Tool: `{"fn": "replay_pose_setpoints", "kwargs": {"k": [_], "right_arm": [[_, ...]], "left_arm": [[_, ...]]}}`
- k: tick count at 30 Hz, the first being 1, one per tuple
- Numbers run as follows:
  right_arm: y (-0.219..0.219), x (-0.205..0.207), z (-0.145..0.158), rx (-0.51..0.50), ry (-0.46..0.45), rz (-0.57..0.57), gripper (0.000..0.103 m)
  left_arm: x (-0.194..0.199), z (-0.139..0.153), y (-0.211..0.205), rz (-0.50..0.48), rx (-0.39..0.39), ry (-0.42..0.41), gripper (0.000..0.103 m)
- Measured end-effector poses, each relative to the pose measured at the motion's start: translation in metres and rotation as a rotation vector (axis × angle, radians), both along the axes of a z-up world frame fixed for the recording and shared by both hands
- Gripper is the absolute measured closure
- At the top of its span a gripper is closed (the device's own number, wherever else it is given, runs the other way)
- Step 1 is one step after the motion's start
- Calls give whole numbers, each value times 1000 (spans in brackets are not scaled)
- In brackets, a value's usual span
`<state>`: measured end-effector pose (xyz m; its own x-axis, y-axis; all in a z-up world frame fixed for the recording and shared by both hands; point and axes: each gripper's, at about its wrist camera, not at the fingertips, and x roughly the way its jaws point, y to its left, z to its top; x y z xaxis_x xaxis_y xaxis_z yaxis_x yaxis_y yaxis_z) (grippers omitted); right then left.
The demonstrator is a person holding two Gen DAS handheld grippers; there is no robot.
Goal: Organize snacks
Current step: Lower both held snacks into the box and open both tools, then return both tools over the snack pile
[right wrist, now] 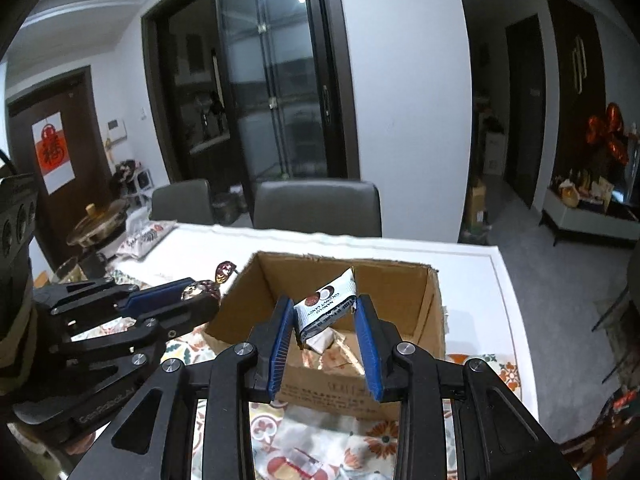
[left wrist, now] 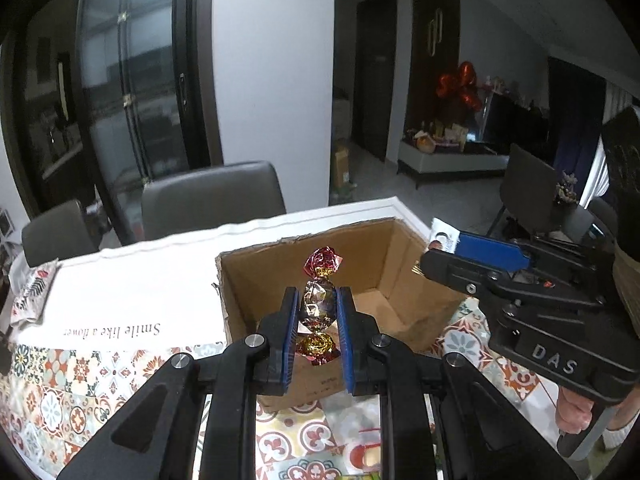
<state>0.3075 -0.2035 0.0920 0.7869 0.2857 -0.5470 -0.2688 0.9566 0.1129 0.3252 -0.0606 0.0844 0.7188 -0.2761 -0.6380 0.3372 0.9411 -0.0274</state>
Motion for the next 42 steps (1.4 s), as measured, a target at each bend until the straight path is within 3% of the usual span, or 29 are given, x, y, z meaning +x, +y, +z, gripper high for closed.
{"fn": "replay_pose_setpoints", "kwargs": {"k": [6,8,9,10,12,16,28,34,42], "right_arm": [[-3,29,-19,0,70,-23,70],[-4,33,-22,-16,77,-30,69],[-4,34,-24,-31,84,-42,60],[-6,34,-24,-38,83,-57,44],[-11,26,-24,-43,50,-90,38],[-11,5,-23,-53,27,-98,38],[8,-98,-26,-73,-92,-58,38],[8,-135,-46,-38,-55,-45,38],[19,-164,-79,-47,50,3,38]], "left_arm": [[30,-11,-1,25,-8,57,83],[32,-12,-1,39,6,51,66],[30,-12,0,40,7,45,54],[26,-11,3,46,7,35,49],[17,-10,4,70,37,6,47],[-8,-11,7,67,65,-26,42],[-104,-21,23,42,24,-84,39],[-143,-33,26,39,46,-112,39],[-183,-63,36,45,99,-78,38]]}}
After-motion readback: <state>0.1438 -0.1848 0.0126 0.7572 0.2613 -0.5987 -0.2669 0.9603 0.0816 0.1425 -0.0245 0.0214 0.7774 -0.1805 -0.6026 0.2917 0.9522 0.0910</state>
